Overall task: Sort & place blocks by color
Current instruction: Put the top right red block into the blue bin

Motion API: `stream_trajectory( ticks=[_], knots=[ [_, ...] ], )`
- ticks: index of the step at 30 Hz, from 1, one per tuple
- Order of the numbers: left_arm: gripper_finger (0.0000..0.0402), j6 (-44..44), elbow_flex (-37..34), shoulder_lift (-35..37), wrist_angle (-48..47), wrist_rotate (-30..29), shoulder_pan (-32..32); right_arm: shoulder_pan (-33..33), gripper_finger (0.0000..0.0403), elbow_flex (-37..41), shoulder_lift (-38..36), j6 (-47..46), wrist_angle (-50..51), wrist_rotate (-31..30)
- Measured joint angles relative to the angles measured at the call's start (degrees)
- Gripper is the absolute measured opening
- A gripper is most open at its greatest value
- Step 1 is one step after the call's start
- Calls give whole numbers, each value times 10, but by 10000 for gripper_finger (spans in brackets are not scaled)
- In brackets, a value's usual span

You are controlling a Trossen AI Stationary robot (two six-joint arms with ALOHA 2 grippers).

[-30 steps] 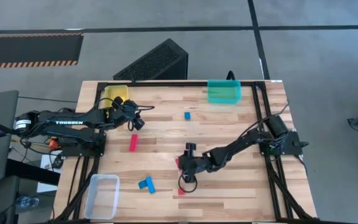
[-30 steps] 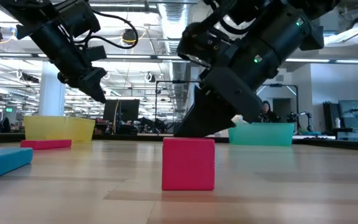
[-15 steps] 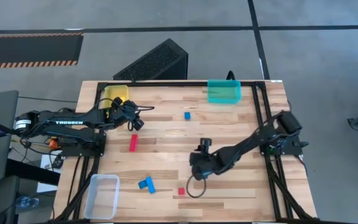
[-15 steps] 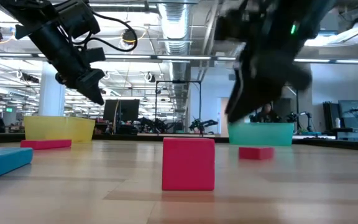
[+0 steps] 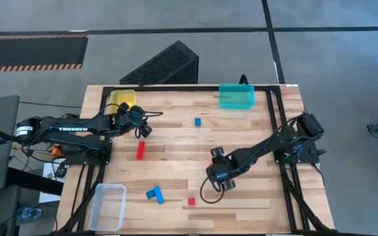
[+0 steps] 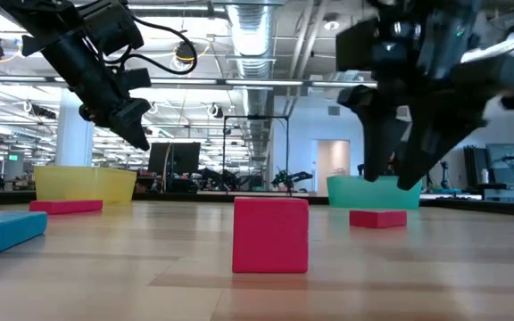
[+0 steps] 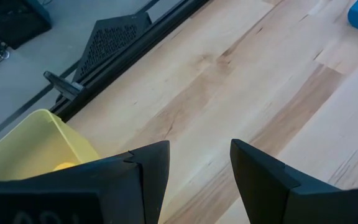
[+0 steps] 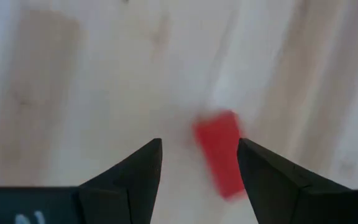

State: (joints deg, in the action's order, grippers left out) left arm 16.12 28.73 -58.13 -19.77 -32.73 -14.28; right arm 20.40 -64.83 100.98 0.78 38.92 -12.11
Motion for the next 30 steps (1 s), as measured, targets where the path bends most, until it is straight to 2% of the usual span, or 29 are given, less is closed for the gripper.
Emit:
stream_trajectory(
  ticks=[5, 9, 17, 26, 30],
  knots=[
    [161, 7, 0, 0, 0, 0, 0, -33, 232, 0, 24, 59, -6, 4],
    [161, 8, 0, 0, 0, 6, 0, -53, 221, 0, 51, 66, -14, 29],
    [161, 9, 0, 0, -2, 6, 0, -70, 189, -6, 97, 87, -1, 33],
    [161, 11, 0, 0, -2, 7, 0, -77, 137, -19, 82, 53, 1, 33],
    [161, 20, 0, 0, 2, 7, 0, -86, 137, -16, 53, 76, 1, -22]
  ],
)
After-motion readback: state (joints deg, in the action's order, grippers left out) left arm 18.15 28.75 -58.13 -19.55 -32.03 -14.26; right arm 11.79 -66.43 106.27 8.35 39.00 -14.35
